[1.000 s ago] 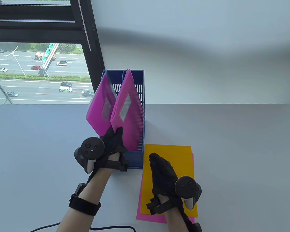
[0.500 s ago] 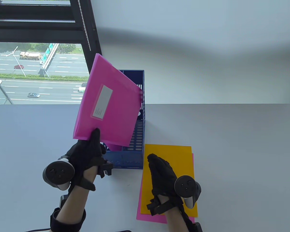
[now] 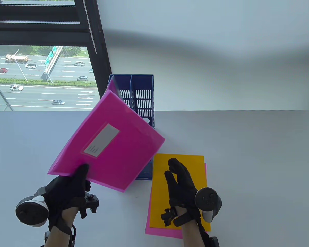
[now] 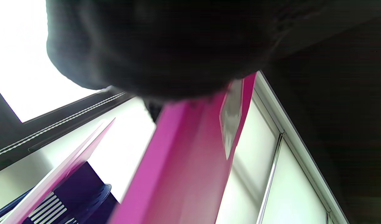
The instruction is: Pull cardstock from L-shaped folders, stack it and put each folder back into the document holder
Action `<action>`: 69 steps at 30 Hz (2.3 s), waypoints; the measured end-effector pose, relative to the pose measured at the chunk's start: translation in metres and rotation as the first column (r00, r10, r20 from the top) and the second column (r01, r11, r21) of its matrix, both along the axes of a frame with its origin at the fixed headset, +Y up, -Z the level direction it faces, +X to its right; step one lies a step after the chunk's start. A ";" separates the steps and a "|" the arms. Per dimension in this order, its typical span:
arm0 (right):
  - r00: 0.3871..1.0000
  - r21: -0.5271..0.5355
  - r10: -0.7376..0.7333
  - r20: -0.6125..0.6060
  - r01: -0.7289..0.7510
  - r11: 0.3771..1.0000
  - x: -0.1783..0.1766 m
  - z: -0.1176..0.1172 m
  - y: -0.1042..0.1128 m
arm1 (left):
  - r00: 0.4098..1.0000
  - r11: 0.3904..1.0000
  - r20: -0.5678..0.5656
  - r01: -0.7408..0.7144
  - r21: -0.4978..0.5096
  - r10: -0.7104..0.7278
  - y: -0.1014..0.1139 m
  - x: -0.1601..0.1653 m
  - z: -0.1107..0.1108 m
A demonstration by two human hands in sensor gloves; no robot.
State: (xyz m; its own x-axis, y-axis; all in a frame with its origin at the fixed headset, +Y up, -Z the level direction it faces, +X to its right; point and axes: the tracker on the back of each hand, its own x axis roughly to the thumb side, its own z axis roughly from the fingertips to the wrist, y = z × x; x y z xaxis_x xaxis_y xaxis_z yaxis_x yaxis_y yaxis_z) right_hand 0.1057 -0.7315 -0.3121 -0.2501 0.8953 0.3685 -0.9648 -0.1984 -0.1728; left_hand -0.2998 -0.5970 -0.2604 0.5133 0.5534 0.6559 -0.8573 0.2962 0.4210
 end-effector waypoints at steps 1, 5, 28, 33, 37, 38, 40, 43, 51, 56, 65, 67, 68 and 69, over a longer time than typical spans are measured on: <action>1.000 -0.003 -0.029 -0.007 0.029 1.000 0.003 0.000 0.000 | 1.000 1.000 0.023 0.021 -0.011 -0.021 -0.002 -0.001 -0.001; 0.997 0.007 -0.043 -0.063 0.044 0.999 0.004 -0.001 0.003 | 0.990 0.993 0.096 0.108 -0.045 -0.104 -0.009 0.000 -0.007; 0.911 -0.168 -0.286 -0.298 0.245 0.955 -0.001 -0.016 -0.009 | 0.957 0.953 0.226 -0.117 -0.281 0.184 -0.092 -0.007 -0.030; 0.934 -0.146 -0.253 -0.254 0.221 0.964 -0.001 -0.013 -0.007 | 0.788 0.905 0.511 -0.132 -0.405 0.343 -0.126 0.006 -0.049; 0.949 -0.139 -0.218 -0.227 0.190 0.972 -0.004 -0.012 -0.006 | 0.701 0.872 0.614 -0.024 -0.488 0.363 -0.144 0.019 -0.057; 0.961 -0.131 -0.188 -0.205 0.164 0.978 -0.004 -0.012 -0.006 | 0.715 0.870 0.606 -0.007 -0.494 0.349 -0.147 0.019 -0.058; 0.964 -0.125 -0.152 -0.220 0.127 0.984 -0.006 -0.012 -0.006 | 0.700 0.847 0.585 -0.055 -0.529 0.410 -0.152 0.020 -0.060; 0.967 -0.110 -0.101 -0.235 0.077 0.991 -0.012 -0.011 -0.003 | 0.716 0.815 0.526 -0.102 -0.571 0.459 -0.163 0.016 -0.064; 0.977 0.020 0.008 -0.214 -0.004 1.000 -0.021 0.002 0.011 | 0.736 0.807 0.477 -0.157 -0.569 0.480 -0.163 0.007 -0.064; 0.990 0.211 0.130 -0.062 -0.114 0.971 -0.024 0.020 0.030 | 0.762 0.819 0.472 -0.129 -0.559 0.443 -0.162 0.006 -0.064; 0.993 0.207 0.047 -0.111 -0.023 0.978 -0.024 0.022 0.034 | 0.753 0.817 0.486 -0.115 -0.565 0.443 -0.161 0.007 -0.063; 0.991 0.196 0.018 -0.131 0.008 0.981 -0.023 0.021 0.033 | 0.752 0.818 0.490 -0.112 -0.565 0.441 -0.162 0.007 -0.063; 0.991 0.195 0.016 -0.132 0.010 0.981 -0.023 0.021 0.033 | 0.751 0.818 0.492 -0.111 -0.564 0.441 -0.162 0.007 -0.063; 0.992 0.197 0.022 -0.128 0.004 0.980 -0.023 0.021 0.033 | 0.751 0.819 0.492 -0.112 -0.563 0.441 -0.162 0.007 -0.063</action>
State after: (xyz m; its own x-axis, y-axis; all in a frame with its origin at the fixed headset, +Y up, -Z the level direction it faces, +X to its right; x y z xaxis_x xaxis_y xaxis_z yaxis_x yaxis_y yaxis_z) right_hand 0.0822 -0.6983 -0.2911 -0.1966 0.8003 0.5665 -0.9798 -0.1817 -0.0834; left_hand -0.2929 -0.7590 -0.3239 -0.1035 0.9207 0.3764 -0.9509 0.0194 -0.3090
